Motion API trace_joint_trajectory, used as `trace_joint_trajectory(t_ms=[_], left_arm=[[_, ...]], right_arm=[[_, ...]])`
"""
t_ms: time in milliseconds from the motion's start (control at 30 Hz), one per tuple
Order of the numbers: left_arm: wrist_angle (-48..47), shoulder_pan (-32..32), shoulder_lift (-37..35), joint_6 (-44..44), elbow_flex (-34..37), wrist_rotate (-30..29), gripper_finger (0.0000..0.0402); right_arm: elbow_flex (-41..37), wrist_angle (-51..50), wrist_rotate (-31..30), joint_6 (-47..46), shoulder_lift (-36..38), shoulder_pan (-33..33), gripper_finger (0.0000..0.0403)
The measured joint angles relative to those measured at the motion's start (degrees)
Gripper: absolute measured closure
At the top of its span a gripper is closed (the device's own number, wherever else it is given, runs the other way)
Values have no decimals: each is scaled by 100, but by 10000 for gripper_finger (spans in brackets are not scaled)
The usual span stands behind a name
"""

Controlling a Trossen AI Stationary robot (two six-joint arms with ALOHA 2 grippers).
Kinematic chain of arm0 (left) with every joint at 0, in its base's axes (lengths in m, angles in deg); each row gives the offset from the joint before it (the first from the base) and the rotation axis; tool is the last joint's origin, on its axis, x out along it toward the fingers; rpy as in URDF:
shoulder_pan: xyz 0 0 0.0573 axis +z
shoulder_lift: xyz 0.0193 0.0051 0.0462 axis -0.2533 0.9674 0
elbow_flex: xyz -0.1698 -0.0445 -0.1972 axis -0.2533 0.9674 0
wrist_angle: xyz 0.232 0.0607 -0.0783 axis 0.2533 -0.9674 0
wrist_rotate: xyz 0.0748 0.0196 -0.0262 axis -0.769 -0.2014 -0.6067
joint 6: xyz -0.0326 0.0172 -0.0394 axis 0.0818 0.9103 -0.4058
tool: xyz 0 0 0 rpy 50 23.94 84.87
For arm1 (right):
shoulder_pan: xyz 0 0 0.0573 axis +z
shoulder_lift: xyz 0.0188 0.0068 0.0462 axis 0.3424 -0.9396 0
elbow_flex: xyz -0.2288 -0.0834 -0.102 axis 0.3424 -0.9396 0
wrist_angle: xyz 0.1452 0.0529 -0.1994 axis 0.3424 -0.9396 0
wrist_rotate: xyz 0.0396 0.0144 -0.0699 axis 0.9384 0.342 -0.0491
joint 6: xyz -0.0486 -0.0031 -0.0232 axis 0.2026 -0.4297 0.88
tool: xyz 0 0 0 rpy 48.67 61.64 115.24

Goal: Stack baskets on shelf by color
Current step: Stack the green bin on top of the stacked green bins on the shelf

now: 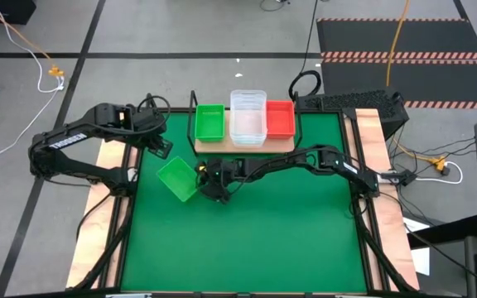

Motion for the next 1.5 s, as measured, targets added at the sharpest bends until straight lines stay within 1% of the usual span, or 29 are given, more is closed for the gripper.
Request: trace_joint_trajectory(t_ms=[133,200,333,433,533,567,633,700,800,833,900,1033,1133,1200,1333,1400,1500], left_arm=[[4,14,0,24,0,-84,268],[4,13,0,32,0,-102,268],[4,13,0,52,0,-152,268],[1,13,-1,27,0,-251,268],[-2,13,0,2,0,-369,268],[-1,14,-1,1,0,-417,268],[-2,13,-2,-1,0,-451,268],[0,13,-19,-3,0,-458,268],[-10,13,-76,-47,-2,-460,268],[-7,13,-108,-58,-2,-460,268],[-4,13,-158,-102,-2,-464,268],[1,11,-294,-237,-4,-573,268],[19,13,-348,-361,-4,-577,268],[22,5,-376,-416,-4,-574,268],[24,4,-378,-497,-4,-558,268],[26,4,-378,-512,-4,-554,268],[57,8,-376,-590,-4,-548,268]], right_arm=[[0,-265,8,-228,2,4,376],[2,-456,25,-252,87,21,394],[-2,-1176,620,-394,557,60,397],[-4,-1818,580,-260,1111,87,399],[-4,-2219,1035,-636,1737,-37,400],[1,-2300,1087,-721,1953,-59,400],[4,-2674,952,-730,2352,-110,401],[4,-2833,876,-756,2712,-186,401],[2,-2876,862,-1327,3167,-341,401],[2,-2801,705,-1537,3290,-388,401],[4,-2481,36,-1919,3449,-494,402],[7,-1661,-1380,-2376,3372,-813,402],[4,-1225,-1882,-2975,3060,-1132,402],[4,-1136,-2025,-3320,2811,-1321,402],[173,-1389,-2254,-3402,2263,-1505,402],[391,-1504,-2213,-3391,2021,-1509,402],[728,-1756,-1965,-3349,1702,-1488,402]])
